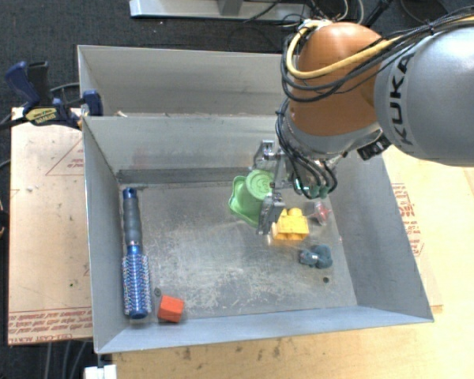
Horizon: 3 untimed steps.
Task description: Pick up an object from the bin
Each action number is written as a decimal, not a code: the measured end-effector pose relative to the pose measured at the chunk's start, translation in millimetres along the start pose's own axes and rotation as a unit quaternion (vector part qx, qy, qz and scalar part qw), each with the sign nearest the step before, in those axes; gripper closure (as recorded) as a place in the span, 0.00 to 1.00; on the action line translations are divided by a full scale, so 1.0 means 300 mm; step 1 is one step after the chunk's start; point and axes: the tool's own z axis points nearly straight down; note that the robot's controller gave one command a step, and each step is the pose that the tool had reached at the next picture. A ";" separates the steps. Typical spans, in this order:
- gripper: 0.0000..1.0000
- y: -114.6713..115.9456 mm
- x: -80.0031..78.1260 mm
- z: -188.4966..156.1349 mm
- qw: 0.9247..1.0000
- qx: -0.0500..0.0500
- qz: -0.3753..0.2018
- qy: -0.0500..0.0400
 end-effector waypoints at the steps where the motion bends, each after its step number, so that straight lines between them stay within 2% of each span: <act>1: 0.00 -0.176 -0.077 0.277 0.989 0.001 -0.148 -0.001; 2: 0.00 -0.163 -0.219 0.498 0.993 0.000 -0.114 -0.007; 3: 1.00 -0.163 -0.218 0.490 0.994 0.000 -0.113 -0.008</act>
Offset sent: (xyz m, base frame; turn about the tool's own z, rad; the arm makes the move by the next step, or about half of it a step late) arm 0.0235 -0.0513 -0.0802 -0.3015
